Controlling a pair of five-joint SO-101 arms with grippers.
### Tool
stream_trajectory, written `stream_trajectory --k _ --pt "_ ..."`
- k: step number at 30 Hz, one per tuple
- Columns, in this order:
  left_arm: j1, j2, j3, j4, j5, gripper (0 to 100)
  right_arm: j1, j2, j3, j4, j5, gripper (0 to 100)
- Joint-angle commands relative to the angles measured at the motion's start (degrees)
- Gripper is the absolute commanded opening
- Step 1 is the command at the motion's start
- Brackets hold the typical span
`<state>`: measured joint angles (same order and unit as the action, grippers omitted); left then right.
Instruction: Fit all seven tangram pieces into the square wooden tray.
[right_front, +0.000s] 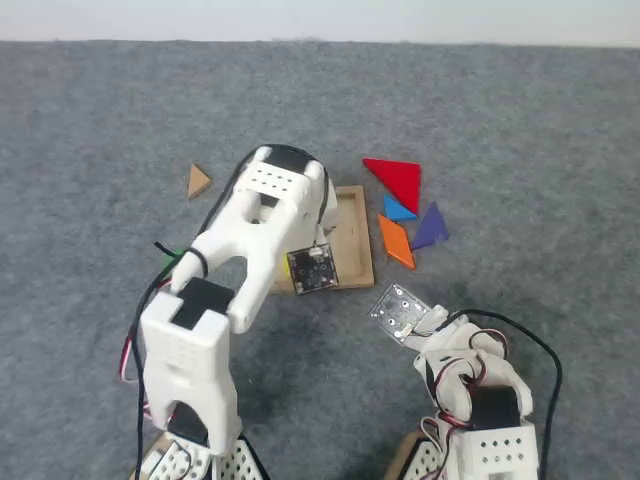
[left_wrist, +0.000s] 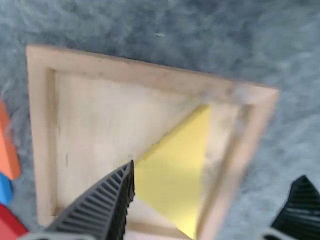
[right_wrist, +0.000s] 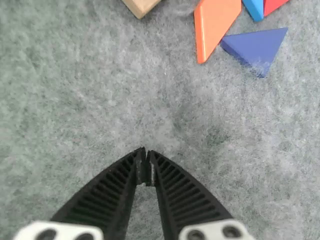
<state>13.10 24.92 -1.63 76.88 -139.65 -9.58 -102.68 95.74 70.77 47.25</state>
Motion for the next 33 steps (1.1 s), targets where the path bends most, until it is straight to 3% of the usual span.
stream_trajectory --k 1,7,9,12,16,18,22,26,33 --pt "-3.6 -8.5 -2.4 6.5 -1.2 45 -0.1 -0.9 0.8 0.7 0.4 0.6" --pt "-12.3 -18.5 -2.2 20.0 -0.8 45 -0.1 -1.0 0.8 0.7 0.4 0.6" --pt "-16.0 -21.1 -2.3 22.9 5.5 45 -0.1 -1.1 0.8 0.7 0.4 0.6" --pt "-21.5 -24.4 -2.3 22.3 26.5 45 -0.1 -1.2 0.8 -0.3 0.4 0.6" --pt "-26.2 -25.9 -2.2 22.1 63.6 45 1.6 -1.2 0.1 -2.8 0.3 0.6" --pt "-27.9 -25.8 -1.7 21.8 75.6 45 2.8 -0.8 -2.5 -2.3 -0.4 0.6" --pt "-27.0 -25.5 4.5 21.9 78.9 45 3.0 -0.6 -9.4 -1.7 -7.2 0.6" --pt "-25.1 -25.5 11.6 21.2 78.9 45 1.0 3.7 -17.3 1.2 -7.7 0.6" --pt "-25.1 -26.1 14.7 21.0 82.8 45 -8.1 33.5 -38.3 0.3 -17.2 0.6"
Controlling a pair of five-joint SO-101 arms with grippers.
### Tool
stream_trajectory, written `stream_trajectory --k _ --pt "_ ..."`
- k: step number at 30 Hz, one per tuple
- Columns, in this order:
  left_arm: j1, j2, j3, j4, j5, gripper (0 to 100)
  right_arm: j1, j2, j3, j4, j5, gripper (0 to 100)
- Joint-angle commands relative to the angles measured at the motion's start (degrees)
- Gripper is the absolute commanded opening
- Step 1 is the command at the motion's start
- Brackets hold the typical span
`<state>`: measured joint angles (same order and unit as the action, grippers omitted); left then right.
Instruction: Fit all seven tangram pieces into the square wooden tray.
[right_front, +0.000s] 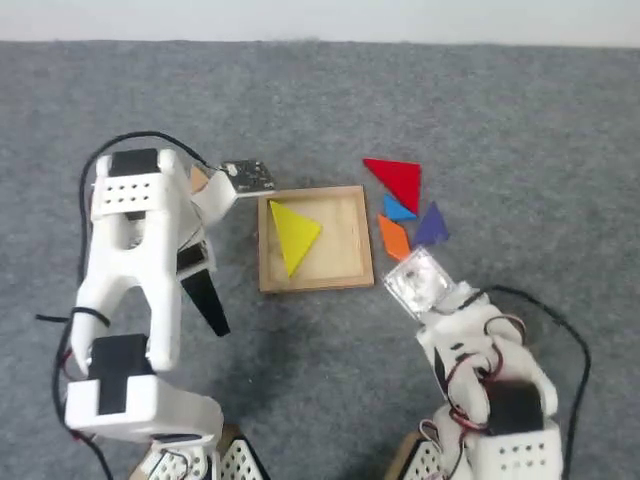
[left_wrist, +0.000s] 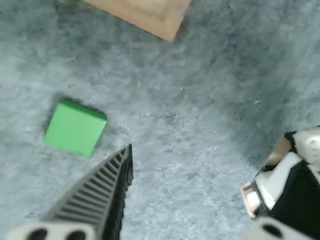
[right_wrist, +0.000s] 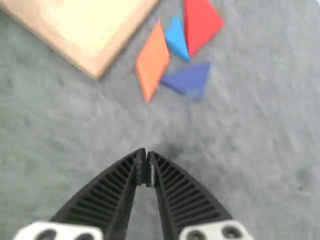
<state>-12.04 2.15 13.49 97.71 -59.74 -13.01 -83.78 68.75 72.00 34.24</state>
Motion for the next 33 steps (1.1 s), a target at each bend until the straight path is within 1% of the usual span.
stream_trajectory --k 1,3,5,9,14,17,19,21,26,30,33 --pt "-0.4 -3.6 -0.4 0.3 5.2 45 -6.8 19.0 -13.9 -1.8 -5.1 0.6" --pt "-1.6 -5.0 -0.3 -1.3 10.5 45 -10.5 26.9 -17.1 -4.6 -4.9 0.6" --pt "-4.2 -7.5 -0.1 -5.3 15.1 45 -13.2 32.3 -18.1 -9.3 -5.0 0.6" --pt "-7.7 -13.2 2.9 -15.2 24.4 45 -15.5 38.1 -18.2 -17.8 -5.3 0.6" --pt "-6.4 -19.0 13.8 -31.4 36.1 45 -16.1 44.6 -18.8 -25.1 -5.5 0.6" --pt "-4.7 -20.8 20.4 -41.4 41.6 45 -17.5 50.2 -19.6 -30.2 -9.0 0.6" --pt "-4.0 -21.8 24.5 -46.9 43.6 45 -17.7 54.4 -20.3 -34.4 -11.2 0.6" --pt "-4.4 -22.5 27.4 -50.8 44.2 45 -17.9 58.5 -21.4 -37.6 -12.1 0.6" --pt "-7.7 -23.8 36.4 -56.4 44.2 45 -18.2 69.9 -25.8 -41.5 -12.2 0.6" --pt "-11.6 -29.0 45.1 -66.4 44.5 45 -21.0 79.5 -31.2 -40.7 -12.0 0.6" --pt "-11.2 -33.8 49.4 -69.4 44.6 45 -22.5 85.3 -38.6 -37.4 -11.9 0.6"
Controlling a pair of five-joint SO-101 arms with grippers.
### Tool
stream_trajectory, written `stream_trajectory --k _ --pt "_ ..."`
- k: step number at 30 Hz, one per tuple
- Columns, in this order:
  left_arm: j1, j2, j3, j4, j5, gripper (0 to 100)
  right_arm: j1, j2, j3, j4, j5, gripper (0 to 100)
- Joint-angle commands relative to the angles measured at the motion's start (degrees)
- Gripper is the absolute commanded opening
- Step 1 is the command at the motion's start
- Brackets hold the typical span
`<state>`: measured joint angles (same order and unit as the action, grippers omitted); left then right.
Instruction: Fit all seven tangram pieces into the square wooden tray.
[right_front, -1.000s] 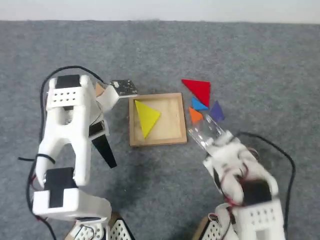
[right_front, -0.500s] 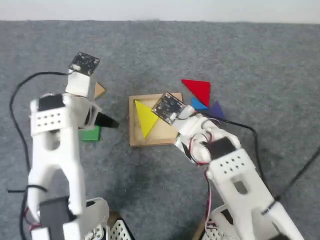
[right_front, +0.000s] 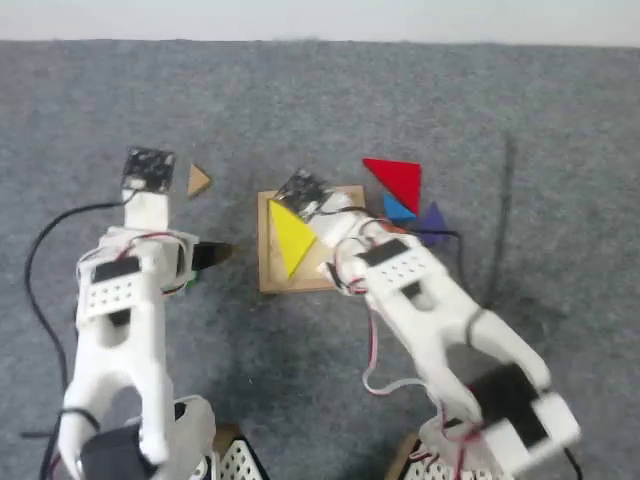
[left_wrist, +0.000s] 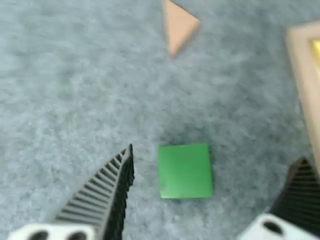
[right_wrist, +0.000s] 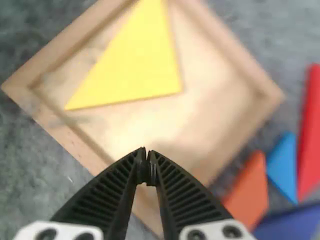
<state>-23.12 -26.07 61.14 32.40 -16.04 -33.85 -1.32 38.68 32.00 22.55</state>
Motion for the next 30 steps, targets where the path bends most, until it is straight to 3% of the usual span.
stream_trajectory --k 1,8,17,22,30 --pt "0.3 -7.0 3.2 -5.1 0.9 45 -1.5 4.3 -11.6 5.3 -0.1 0.6" --pt "0.4 -12.2 11.4 -15.6 0.9 45 2.2 6.1 -30.8 30.1 4.2 0.6" --pt "0.3 -12.9 12.1 -15.8 0.8 45 2.6 8.4 -32.4 24.5 4.7 0.6" --pt "0.3 -12.7 12.1 -15.8 0.7 45 6.4 10.6 -33.0 24.1 4.7 0.6" --pt "0.3 -12.7 12.2 -15.8 0.6 45 2.8 17.8 -33.9 18.1 0.3 0.6"
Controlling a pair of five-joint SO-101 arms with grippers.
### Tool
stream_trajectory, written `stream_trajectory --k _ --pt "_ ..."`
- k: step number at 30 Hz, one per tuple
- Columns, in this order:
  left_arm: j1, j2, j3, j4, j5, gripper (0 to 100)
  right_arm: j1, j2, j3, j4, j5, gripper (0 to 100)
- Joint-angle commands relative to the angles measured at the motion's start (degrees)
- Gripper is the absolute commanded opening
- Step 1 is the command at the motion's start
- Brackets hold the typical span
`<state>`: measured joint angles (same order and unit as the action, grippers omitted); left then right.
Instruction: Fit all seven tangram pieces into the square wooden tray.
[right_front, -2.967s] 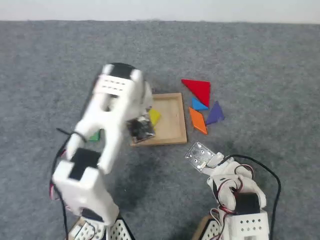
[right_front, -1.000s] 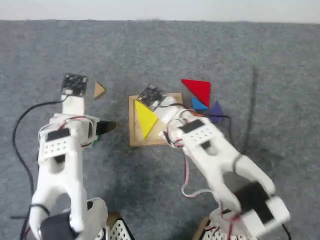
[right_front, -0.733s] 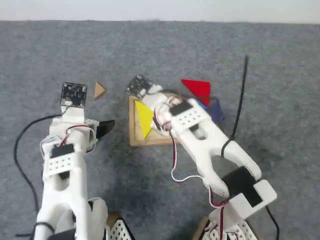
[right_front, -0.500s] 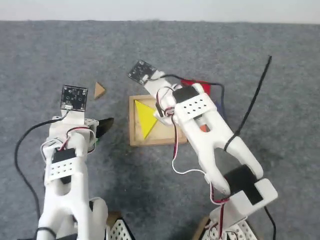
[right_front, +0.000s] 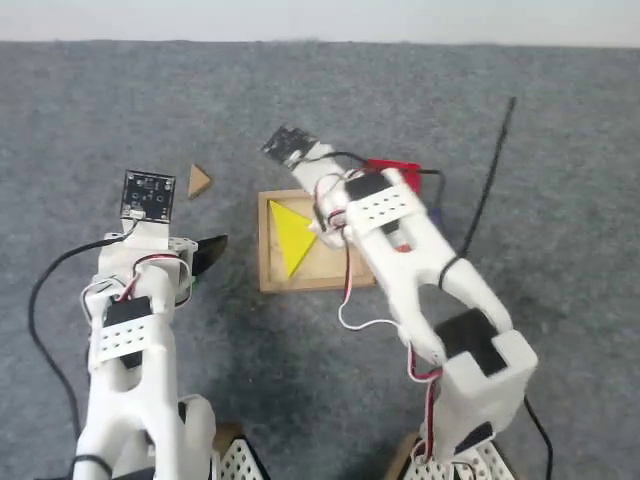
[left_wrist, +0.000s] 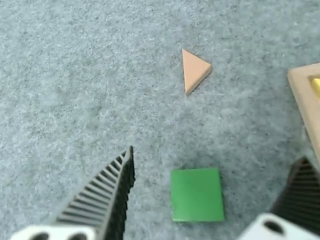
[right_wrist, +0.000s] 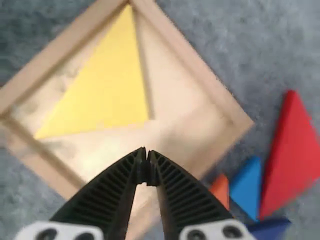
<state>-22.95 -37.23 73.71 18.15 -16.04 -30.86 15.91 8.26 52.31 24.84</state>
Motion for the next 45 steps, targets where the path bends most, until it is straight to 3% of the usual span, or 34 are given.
stream_trajectory --k 1,12,21,28,37,45 --pt "0.1 -1.5 -0.4 -1.6 0.6 45 0.1 1.6 -4.7 -1.8 -2.2 0.6" --pt "0.1 -1.5 -0.4 -1.6 0.6 45 -1.0 12.3 -15.4 2.4 -2.4 0.6" --pt "0.3 -1.8 0.5 -1.8 0.5 45 -5.2 12.4 -15.5 4.4 -2.1 0.6" --pt "0.3 -1.8 0.5 -1.8 0.5 45 -3.8 12.1 -19.8 5.5 -2.2 0.6" --pt "0.3 -1.8 0.5 -1.8 0.5 45 1.7 -6.7 -17.0 15.8 -2.5 0.6" --pt "0.2 -1.8 0.5 -1.8 0.5 45 10.3 -27.2 7.5 4.1 -2.5 1.1"
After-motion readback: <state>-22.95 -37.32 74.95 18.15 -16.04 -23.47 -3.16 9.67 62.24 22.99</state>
